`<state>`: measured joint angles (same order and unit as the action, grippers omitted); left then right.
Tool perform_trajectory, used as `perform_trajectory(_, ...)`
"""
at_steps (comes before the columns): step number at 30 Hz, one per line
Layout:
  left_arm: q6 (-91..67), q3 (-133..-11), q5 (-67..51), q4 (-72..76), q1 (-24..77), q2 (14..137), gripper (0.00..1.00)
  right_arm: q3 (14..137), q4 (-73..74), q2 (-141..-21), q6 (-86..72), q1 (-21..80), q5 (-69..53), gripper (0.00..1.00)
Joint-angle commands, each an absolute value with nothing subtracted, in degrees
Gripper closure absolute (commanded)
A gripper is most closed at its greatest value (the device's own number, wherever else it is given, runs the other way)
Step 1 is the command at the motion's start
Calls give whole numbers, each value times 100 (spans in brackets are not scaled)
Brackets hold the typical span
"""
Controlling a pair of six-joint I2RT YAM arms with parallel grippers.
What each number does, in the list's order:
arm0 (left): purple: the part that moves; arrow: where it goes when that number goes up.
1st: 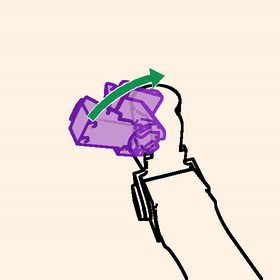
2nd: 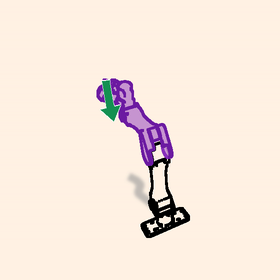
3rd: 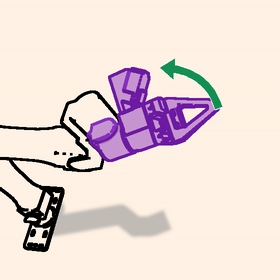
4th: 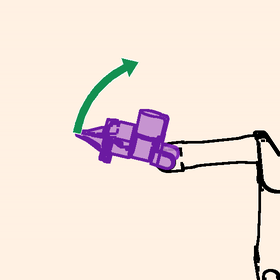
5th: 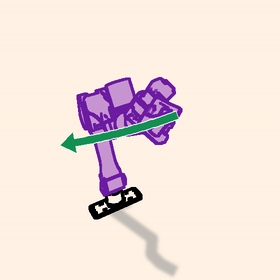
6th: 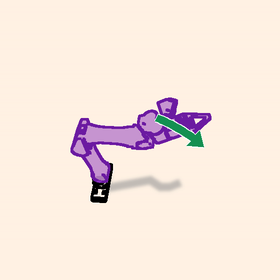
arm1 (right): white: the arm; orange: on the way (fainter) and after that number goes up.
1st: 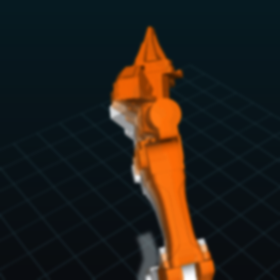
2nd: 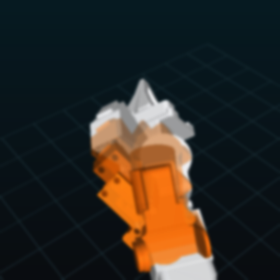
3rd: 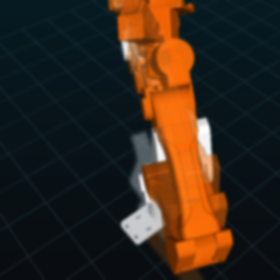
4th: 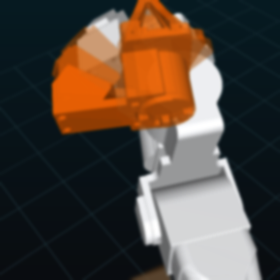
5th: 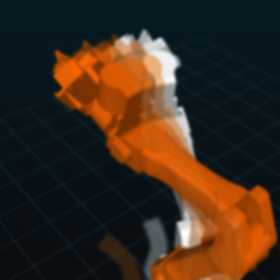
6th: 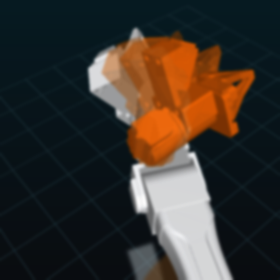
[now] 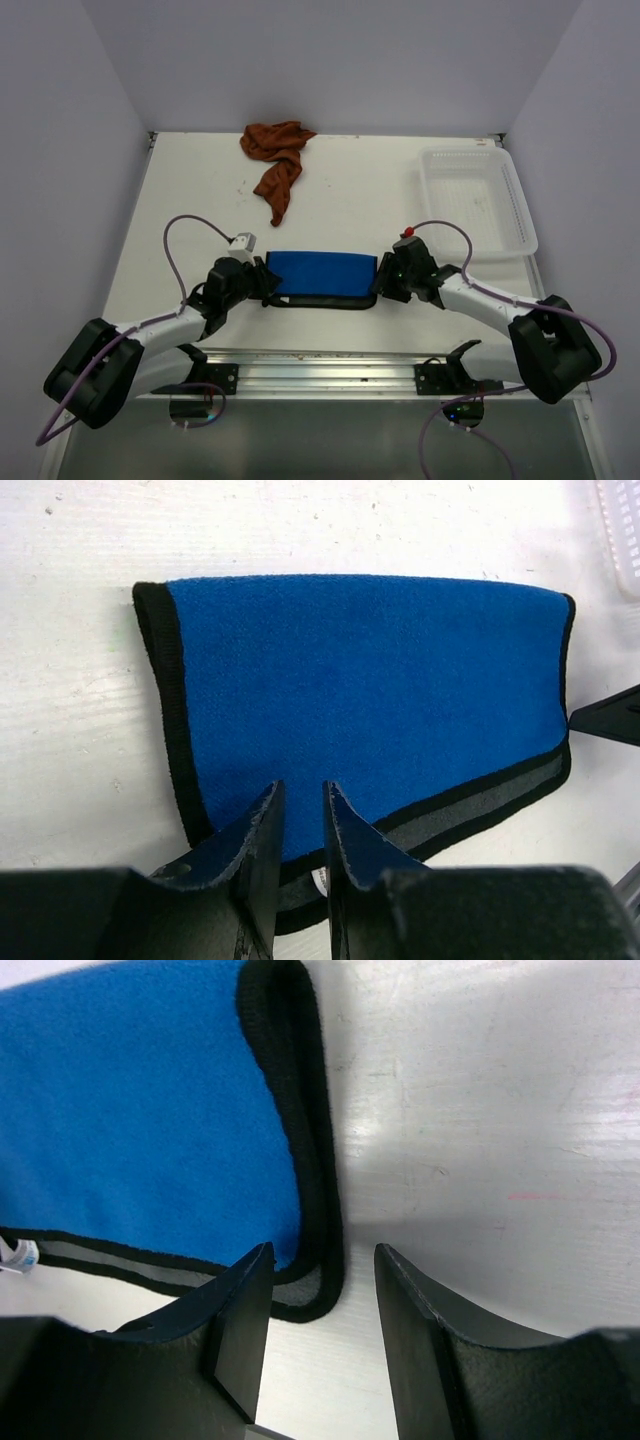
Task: Roll the towels
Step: Fold the towel
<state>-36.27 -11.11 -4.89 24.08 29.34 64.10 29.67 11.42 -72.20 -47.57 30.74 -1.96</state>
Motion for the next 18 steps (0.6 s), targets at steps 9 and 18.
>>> perform_trajectory(9,-3718,-1318,-255,2461,2962,6399,77,3041,949,-7611,-4904,3217,97,57)
perform_trajectory(18,-3700,-1327,-272,2408,2962,6284,77,3225,1247,-7813,-4799,3357,413,69)
